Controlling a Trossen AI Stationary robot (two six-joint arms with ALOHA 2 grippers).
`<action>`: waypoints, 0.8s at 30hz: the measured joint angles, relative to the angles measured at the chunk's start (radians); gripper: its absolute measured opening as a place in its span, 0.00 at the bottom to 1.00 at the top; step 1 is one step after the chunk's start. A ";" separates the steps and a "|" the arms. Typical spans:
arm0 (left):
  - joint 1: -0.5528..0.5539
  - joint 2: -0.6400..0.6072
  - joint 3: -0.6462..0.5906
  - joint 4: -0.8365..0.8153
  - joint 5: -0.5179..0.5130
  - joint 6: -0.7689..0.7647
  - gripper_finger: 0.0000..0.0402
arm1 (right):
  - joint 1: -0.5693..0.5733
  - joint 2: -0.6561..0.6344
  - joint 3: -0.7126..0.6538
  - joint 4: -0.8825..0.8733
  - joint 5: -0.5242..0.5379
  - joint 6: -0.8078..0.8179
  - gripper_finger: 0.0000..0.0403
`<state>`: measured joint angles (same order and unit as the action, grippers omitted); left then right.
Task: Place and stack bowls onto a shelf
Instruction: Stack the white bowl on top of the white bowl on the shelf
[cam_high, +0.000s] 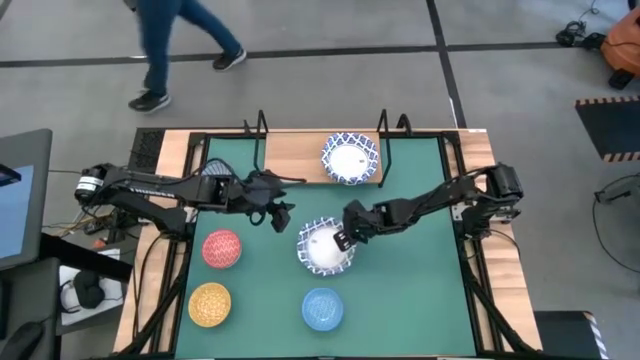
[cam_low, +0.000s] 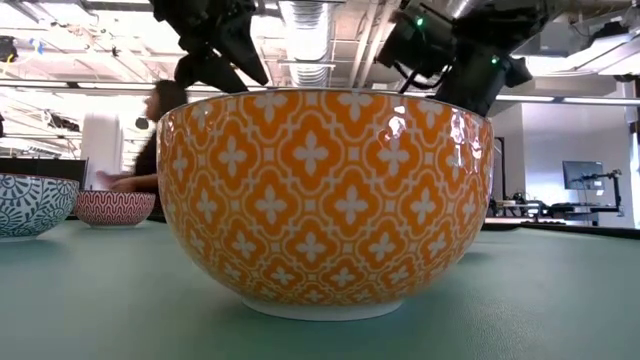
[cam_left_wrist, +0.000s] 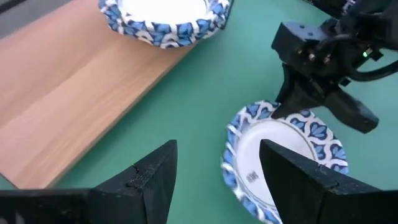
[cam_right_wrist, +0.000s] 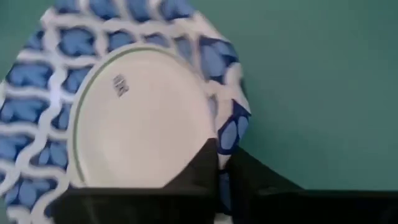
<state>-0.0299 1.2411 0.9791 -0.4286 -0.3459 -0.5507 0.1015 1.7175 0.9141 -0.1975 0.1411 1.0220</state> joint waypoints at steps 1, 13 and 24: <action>0.000 0.000 0.000 0.010 0.021 0.002 0.53 | 0.007 -0.013 -0.001 -0.006 0.014 -0.002 0.05; 0.005 0.024 0.001 0.137 0.105 0.146 0.53 | 0.034 -0.109 0.131 -0.027 0.218 -0.298 0.05; 0.014 0.025 0.001 0.102 0.105 0.146 0.43 | 0.036 -0.109 0.300 -0.033 0.251 -0.547 0.05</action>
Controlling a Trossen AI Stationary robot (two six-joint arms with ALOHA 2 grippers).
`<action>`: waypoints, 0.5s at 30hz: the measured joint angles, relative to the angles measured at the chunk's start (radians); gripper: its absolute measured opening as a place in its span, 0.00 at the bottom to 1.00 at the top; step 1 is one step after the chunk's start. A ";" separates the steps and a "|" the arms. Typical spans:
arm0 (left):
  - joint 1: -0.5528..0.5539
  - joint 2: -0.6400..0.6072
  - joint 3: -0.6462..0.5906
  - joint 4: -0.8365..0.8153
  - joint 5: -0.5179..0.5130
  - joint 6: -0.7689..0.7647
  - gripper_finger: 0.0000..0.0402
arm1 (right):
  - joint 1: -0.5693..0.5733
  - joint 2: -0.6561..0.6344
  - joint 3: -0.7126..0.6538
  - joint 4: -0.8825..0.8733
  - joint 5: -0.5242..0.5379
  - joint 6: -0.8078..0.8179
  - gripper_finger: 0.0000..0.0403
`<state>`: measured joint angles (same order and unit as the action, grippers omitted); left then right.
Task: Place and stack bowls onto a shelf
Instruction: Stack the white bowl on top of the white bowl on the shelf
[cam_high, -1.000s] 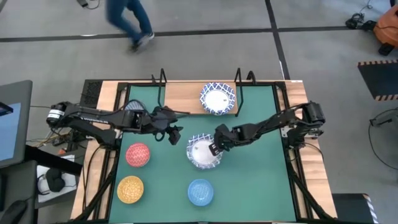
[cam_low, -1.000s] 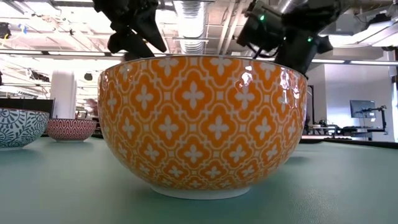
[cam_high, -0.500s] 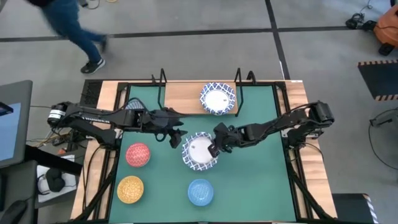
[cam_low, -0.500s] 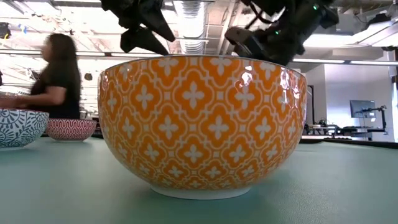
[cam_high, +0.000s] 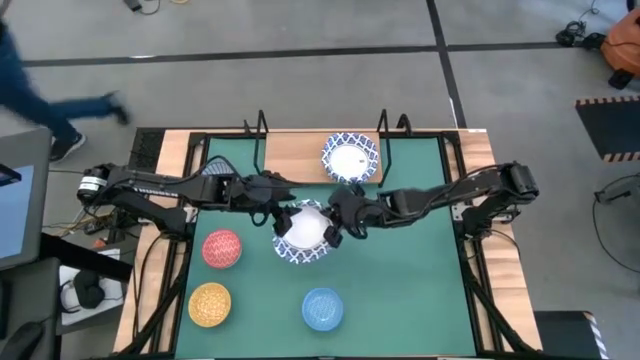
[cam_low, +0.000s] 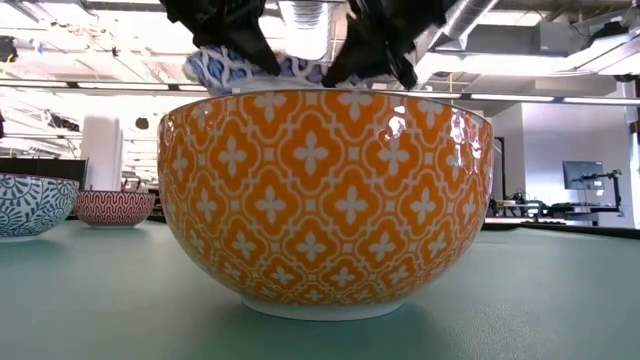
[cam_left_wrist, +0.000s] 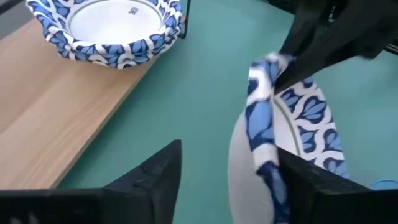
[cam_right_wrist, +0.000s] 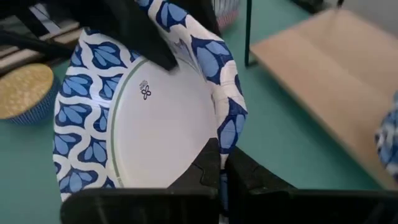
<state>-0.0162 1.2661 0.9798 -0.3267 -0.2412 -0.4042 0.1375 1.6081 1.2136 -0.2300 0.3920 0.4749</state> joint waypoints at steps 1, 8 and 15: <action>0.000 -0.001 0.000 0.000 0.002 0.000 0.40 | 0.000 0.000 0.012 -0.004 0.000 -0.010 0.05; 0.000 -0.005 0.029 -0.013 0.001 0.014 0.07 | 0.000 0.000 0.042 -0.031 0.018 -0.034 0.05; 0.000 -0.005 0.037 -0.036 0.004 0.002 0.01 | 0.001 -0.001 0.043 -0.035 0.006 -0.003 0.09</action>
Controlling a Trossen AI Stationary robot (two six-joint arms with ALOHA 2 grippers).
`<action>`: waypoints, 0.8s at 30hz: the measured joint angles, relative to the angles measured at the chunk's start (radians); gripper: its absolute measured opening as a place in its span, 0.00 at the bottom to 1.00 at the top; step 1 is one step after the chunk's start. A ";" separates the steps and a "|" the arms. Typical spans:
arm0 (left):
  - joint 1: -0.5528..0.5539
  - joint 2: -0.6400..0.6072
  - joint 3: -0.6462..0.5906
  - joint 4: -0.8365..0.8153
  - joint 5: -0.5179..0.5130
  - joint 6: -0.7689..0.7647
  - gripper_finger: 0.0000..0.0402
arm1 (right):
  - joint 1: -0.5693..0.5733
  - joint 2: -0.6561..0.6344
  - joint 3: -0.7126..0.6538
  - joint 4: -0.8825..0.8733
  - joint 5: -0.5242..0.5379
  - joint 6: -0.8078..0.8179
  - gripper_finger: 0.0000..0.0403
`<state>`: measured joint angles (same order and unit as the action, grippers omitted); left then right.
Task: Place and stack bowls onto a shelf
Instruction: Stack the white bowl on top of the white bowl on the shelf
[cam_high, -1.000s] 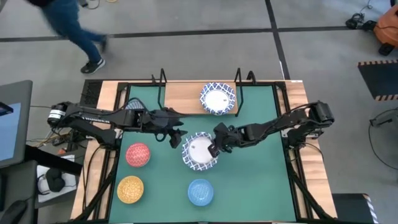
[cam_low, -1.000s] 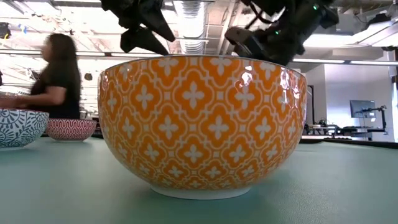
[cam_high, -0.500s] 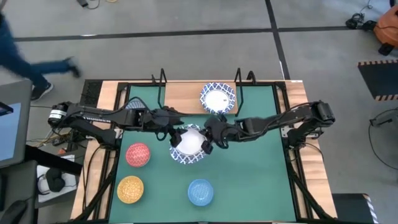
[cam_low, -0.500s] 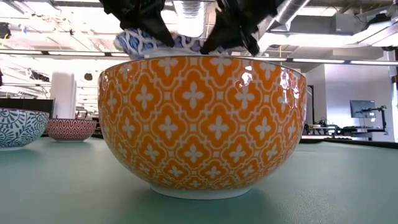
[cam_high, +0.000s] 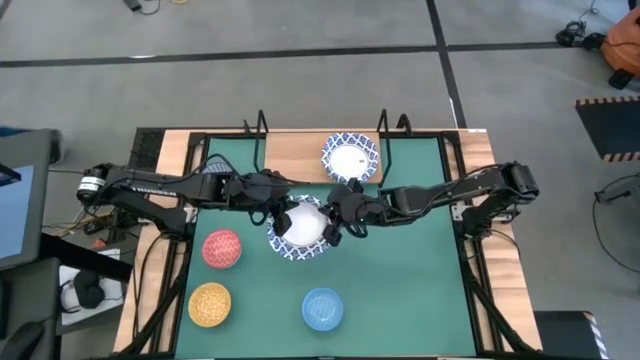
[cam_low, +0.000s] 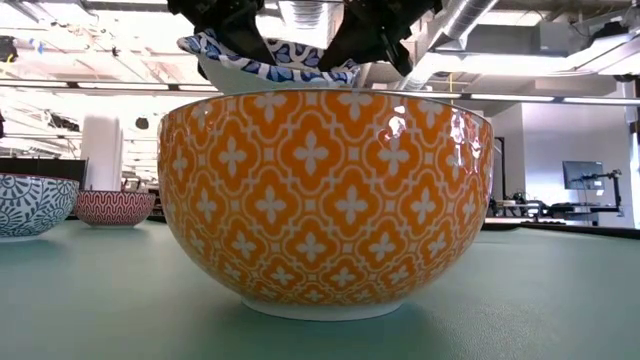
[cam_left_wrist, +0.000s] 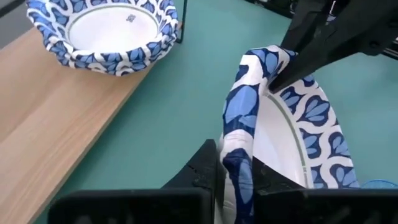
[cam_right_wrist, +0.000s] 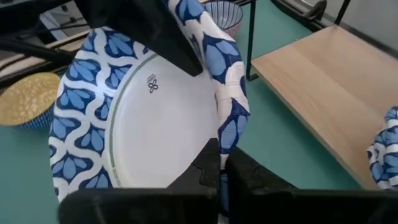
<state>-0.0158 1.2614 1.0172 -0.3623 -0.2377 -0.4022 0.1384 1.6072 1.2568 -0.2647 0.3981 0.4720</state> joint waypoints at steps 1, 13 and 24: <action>0.000 0.000 0.000 -0.005 0.002 -0.007 0.01 | -0.001 0.000 0.000 0.001 -0.003 0.013 0.12; 0.000 -0.046 0.003 -0.039 -0.032 -0.066 0.00 | 0.027 -0.160 -0.001 -0.178 0.142 0.114 0.45; 0.030 -0.115 0.002 0.065 -0.107 -0.072 0.00 | 0.145 -0.454 -0.001 -0.417 0.287 0.214 0.42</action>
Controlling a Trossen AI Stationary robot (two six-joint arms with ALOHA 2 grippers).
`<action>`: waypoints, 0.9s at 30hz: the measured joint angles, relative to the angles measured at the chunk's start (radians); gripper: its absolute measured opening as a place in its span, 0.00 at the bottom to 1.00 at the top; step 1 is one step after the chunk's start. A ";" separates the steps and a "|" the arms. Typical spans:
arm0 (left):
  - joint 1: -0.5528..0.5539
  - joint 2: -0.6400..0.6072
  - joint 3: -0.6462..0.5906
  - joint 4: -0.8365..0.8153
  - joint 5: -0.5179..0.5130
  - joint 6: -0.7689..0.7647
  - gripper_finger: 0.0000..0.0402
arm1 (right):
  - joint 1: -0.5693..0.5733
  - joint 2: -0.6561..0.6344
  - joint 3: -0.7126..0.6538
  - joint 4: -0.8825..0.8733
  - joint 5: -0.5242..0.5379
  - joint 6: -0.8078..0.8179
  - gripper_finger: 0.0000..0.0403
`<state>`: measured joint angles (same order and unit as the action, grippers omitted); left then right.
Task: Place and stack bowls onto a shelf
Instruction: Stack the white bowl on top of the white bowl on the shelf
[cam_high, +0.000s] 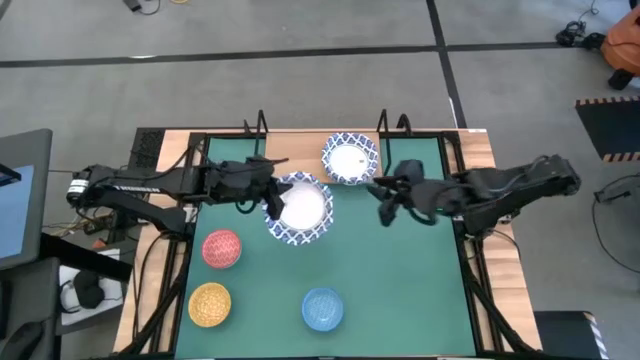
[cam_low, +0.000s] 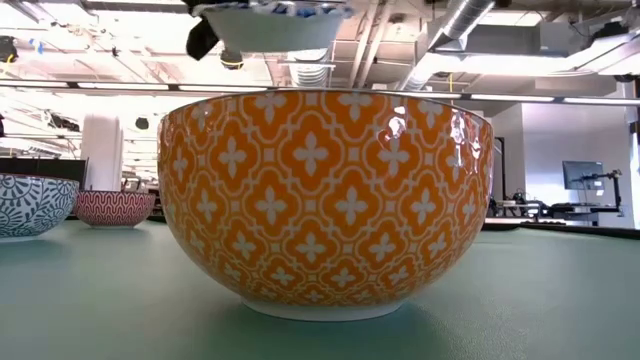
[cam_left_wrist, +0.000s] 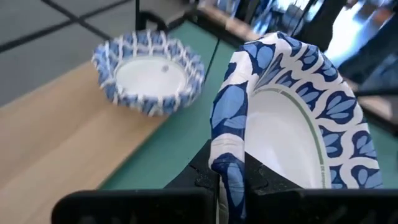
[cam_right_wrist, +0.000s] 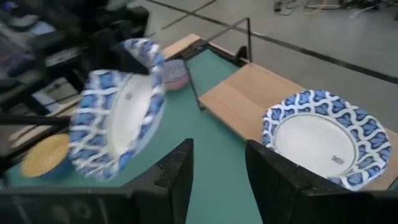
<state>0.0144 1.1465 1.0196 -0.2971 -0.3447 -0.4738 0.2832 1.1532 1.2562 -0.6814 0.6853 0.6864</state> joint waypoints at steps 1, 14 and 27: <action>0.006 0.008 0.000 0.035 0.007 0.007 0.00 | 0.018 -0.016 0.000 -0.031 0.002 0.013 0.41; 0.021 0.174 -0.001 0.388 0.025 -0.071 0.00 | 0.259 -0.053 -0.001 -0.307 0.107 0.238 0.38; 0.039 0.374 0.174 0.450 -0.002 -0.086 0.00 | 0.431 -0.052 -0.001 -0.458 0.137 0.431 0.35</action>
<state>0.0537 1.5203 1.1936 0.1525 -0.3466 -0.5597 0.7141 1.1007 1.2549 -1.1394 0.8227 1.1178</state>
